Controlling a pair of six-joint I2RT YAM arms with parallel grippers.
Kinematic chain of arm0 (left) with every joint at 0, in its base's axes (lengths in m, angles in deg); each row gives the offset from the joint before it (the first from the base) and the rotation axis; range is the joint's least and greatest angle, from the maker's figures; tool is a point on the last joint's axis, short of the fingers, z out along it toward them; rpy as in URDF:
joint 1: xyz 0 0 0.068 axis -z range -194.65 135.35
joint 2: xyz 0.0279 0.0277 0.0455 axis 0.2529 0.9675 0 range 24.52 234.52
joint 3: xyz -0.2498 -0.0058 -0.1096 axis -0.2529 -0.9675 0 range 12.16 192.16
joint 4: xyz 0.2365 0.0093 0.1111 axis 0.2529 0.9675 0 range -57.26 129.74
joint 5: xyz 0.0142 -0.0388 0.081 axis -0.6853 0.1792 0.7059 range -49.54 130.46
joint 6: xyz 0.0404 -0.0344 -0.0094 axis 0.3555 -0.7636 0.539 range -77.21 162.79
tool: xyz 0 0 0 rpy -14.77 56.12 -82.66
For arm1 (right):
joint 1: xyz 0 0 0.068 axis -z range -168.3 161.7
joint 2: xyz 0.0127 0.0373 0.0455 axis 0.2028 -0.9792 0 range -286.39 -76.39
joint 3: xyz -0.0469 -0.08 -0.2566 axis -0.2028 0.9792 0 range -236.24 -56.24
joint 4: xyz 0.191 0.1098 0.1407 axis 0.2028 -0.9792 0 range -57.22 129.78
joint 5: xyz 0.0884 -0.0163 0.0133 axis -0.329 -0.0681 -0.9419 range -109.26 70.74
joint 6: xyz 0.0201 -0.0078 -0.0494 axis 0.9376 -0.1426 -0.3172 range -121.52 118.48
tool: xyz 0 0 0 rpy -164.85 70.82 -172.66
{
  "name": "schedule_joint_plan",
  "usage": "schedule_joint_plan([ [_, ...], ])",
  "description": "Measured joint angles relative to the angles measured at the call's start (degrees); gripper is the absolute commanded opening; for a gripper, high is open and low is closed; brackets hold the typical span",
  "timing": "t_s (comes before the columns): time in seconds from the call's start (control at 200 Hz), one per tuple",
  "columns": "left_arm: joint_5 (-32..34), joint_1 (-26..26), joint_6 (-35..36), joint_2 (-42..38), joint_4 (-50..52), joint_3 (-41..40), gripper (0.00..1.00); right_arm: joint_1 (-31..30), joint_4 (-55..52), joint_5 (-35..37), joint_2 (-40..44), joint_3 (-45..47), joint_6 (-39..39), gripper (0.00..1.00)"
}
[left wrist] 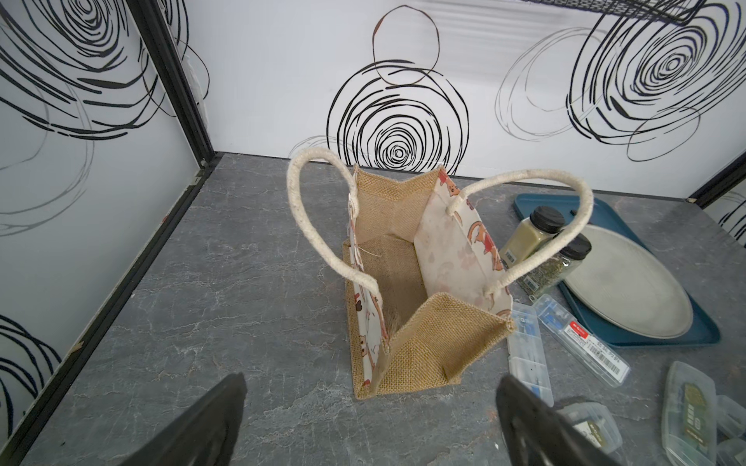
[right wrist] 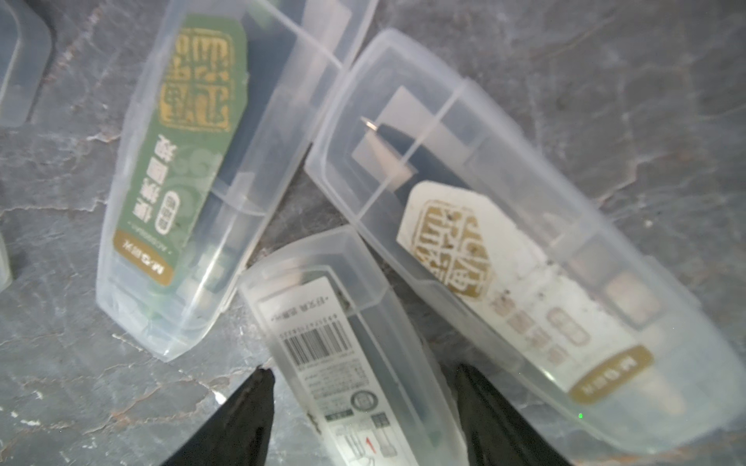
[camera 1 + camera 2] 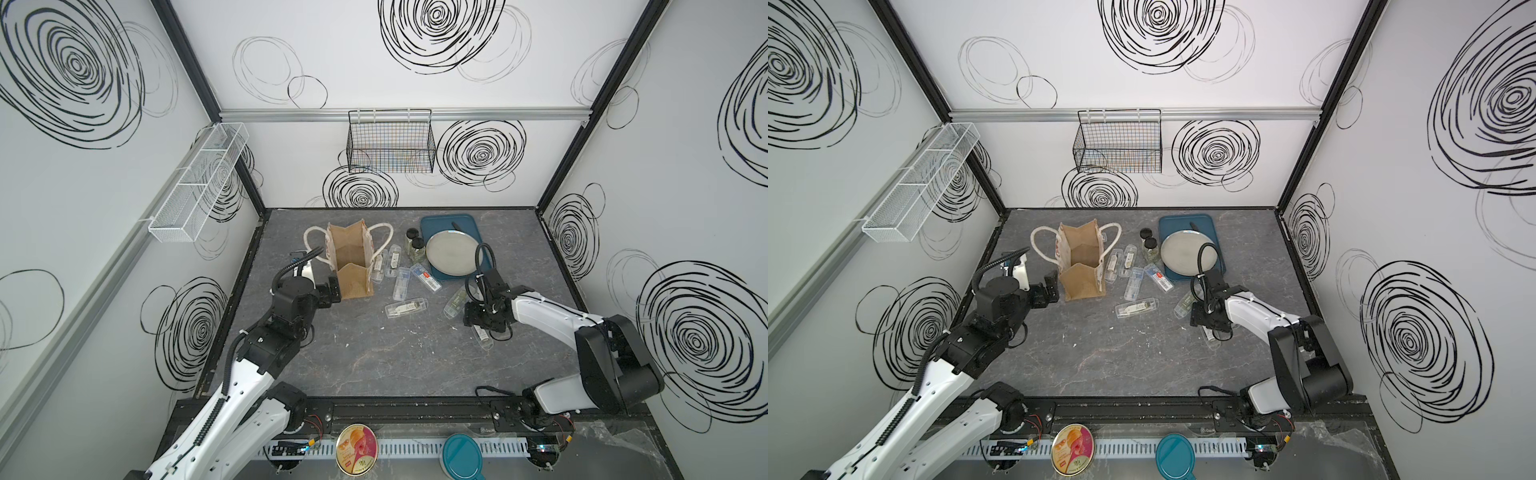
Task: Put the compass set into the canvas bag
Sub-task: Pick up the compass set at the center of the board.
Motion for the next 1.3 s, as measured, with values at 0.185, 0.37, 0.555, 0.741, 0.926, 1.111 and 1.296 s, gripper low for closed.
schedule_joint_plan([
  [0.185,0.0,0.0,-0.2,0.1,0.3,0.1,0.99,-0.8,-0.1,1.5,-0.6,-0.2,0.9,0.70],
  [0.37,0.3,0.0,-0.7,1.0,2.1,1.6,0.99,-2.2,-0.7,3.7,-2.1,-1.4,1.2,0.65],
  [0.555,0.7,0.0,-2.1,0.7,4.1,3.0,0.99,-4.2,-1.0,7.0,-2.8,-1.6,2.2,0.56],
  [0.741,0.2,-1.2,-3.8,0.2,5.5,3.1,0.99,-6.0,-1.7,8.3,-2.5,-1.7,3.3,0.49],
  [0.926,-2.6,-5.3,-5.5,0.1,5.9,3.5,0.99,-7.9,-6.2,7.7,2.0,-2.0,3.7,0.46],
  [1.111,-6.4,-10.8,-7.3,-0.2,7.1,4.5,0.99,-8.2,-10.3,7.6,11.0,-6.1,4.2,0.45],
  [1.296,-10.8,-15.7,-9.1,-0.5,7.5,5.3,0.99,-9.6,-12.4,7.2,14.6,-12.3,3.4,0.45],
])
